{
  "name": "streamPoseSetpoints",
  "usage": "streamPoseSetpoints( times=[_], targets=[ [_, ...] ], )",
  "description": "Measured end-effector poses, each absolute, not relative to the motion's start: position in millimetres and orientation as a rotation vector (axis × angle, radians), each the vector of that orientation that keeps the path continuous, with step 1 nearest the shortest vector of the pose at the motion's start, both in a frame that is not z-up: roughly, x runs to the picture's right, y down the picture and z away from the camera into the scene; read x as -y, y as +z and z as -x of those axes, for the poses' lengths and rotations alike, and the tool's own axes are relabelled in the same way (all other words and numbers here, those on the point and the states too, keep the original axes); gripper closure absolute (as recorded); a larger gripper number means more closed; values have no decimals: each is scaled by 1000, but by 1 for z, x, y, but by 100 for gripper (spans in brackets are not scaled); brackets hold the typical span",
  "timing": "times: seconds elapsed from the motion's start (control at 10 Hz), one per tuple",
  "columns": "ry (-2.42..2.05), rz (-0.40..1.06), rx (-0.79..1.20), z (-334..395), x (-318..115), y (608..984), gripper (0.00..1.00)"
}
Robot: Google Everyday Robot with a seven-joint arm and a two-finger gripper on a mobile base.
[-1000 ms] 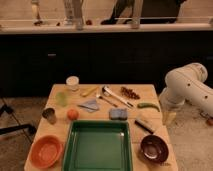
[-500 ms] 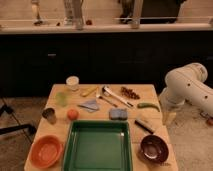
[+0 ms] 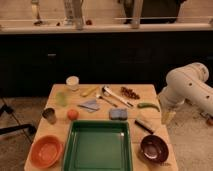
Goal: Place towel in metal cup
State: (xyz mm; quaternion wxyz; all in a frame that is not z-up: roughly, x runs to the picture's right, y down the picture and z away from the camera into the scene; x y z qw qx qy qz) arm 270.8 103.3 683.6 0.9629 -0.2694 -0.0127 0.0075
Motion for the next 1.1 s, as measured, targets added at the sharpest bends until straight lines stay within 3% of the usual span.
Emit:
streamPoseSetpoints(
  times=[0.5,1.1],
  targets=[
    [-80,515,163,-190,-87,704,20],
    [-142,472,157,-102,-75,763,20]
  ],
)
